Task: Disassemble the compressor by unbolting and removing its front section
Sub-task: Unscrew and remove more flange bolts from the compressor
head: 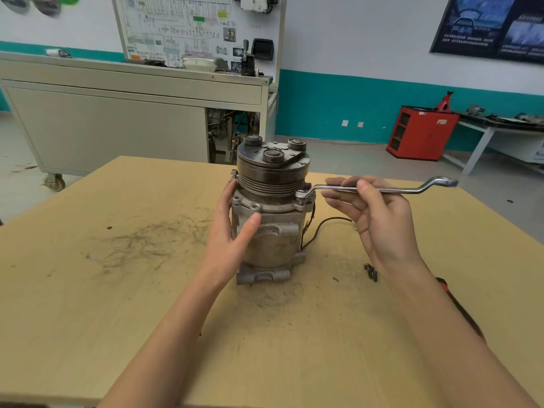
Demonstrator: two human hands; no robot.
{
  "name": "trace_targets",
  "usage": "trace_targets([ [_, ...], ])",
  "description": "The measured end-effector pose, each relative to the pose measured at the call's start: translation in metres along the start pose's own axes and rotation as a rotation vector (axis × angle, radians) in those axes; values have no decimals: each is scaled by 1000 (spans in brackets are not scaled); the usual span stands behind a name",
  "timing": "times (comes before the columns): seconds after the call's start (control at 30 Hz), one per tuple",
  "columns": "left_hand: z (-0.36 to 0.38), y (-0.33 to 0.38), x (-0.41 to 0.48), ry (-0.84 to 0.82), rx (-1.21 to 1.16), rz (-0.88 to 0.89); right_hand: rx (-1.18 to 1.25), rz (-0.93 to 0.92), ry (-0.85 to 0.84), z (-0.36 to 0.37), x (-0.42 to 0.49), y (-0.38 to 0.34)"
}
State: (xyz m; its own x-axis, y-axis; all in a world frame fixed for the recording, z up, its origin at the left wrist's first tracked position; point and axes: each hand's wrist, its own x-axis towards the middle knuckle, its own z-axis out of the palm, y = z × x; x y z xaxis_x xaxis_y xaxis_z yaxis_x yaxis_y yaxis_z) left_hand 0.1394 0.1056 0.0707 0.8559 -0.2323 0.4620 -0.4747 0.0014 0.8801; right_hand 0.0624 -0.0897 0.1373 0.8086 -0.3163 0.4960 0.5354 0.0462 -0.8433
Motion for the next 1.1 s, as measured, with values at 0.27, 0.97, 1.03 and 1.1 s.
trace_targets([
  [0.27, 1, -1, 0, 3, 1, 2, -257, -203, -11, 9, -21, 3],
  [0.97, -1, 1, 0, 7, 49, 6, 316, 266, -34, -13, 70, -4],
  [1.03, 0, 1, 0, 9, 45, -4, -61, 168, -69, -14, 60, -15],
  [1.1, 0, 1, 0, 12, 39, -4, -498, 130, -175, -9, 43, -15],
])
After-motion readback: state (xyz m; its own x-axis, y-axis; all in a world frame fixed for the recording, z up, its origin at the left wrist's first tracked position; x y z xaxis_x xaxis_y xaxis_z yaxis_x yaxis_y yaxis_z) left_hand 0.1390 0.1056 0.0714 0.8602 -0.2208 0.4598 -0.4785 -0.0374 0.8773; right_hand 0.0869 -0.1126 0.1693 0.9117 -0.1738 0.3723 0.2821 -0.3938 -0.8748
